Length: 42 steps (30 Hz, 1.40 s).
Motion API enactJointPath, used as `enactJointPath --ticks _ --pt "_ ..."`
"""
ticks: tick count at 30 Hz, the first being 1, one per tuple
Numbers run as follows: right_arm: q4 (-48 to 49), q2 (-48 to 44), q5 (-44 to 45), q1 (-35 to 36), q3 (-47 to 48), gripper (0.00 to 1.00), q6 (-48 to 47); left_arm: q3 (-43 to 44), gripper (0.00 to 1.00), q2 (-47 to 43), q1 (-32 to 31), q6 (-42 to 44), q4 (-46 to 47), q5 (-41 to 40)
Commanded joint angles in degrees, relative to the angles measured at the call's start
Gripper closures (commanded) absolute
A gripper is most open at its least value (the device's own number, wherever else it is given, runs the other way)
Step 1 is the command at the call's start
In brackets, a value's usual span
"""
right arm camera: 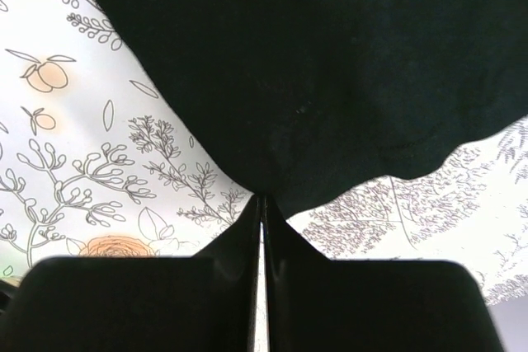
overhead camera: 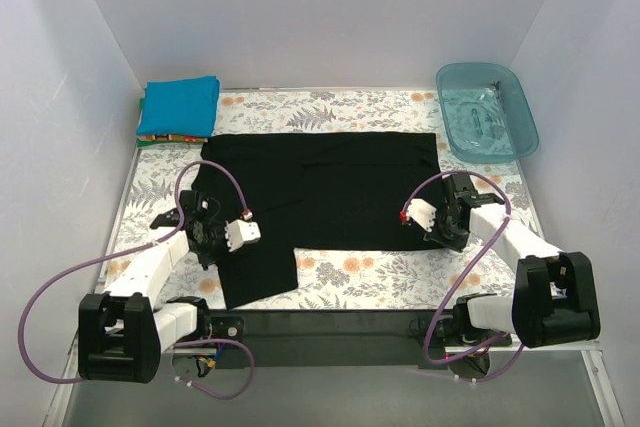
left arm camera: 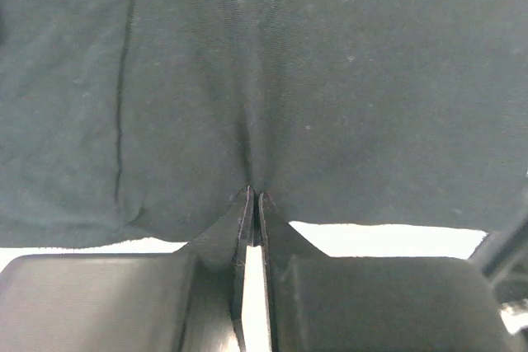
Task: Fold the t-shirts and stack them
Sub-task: Fold the tshirt
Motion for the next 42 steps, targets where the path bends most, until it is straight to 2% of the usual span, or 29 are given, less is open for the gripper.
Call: enactJointPath --ticks 1,7,17,23,27,29,32,38,42 --pt "-3.1 -2.1 -0.3 0.0 3.7 0.99 -1.2 7.3 1.0 -1.4 0.1 -2.4 -8.9 -1.8" --pt "-6.6 -7.3 -1.2 -0.2 4.2 0.99 -2.3 14.6 1.0 -4.0 0.2 -3.9 -18.0 -0.2" --pt "-14.1 -17.2 -1.8 -0.6 3.9 0.99 -3.7 17.5 1.0 -12.4 0.3 -5.1 -27.6 -1.5" --pt "-16.8 -18.6 -2.5 -0.8 7.1 0.99 -4.3 18.6 1.0 -13.0 0.3 -5.4 -31.6 -1.7" --pt "-16.2 -11.6 -2.7 -1.5 12.9 0.99 -5.2 22.2 1.0 -6.8 1.7 -5.5 -27.2 -2.0" --pt "-16.1 -8.7 -3.2 -1.5 16.9 0.99 -5.2 26.7 1.0 -2.6 5.7 -4.6 -26.8 0.0" --pt "-15.1 -4.0 -3.1 -1.6 19.9 0.99 -6.5 32.0 1.0 4.6 8.4 -3.9 -26.3 3.5" --pt "-13.3 5.2 -3.0 -1.5 27.3 0.99 -7.1 37.2 1.0 15.1 8.5 -7.7 -19.2 4.6" --pt "-11.5 10.3 -2.1 -1.5 29.8 0.99 -8.1 44.2 1.0 22.3 8.5 -10.4 -17.2 4.9"
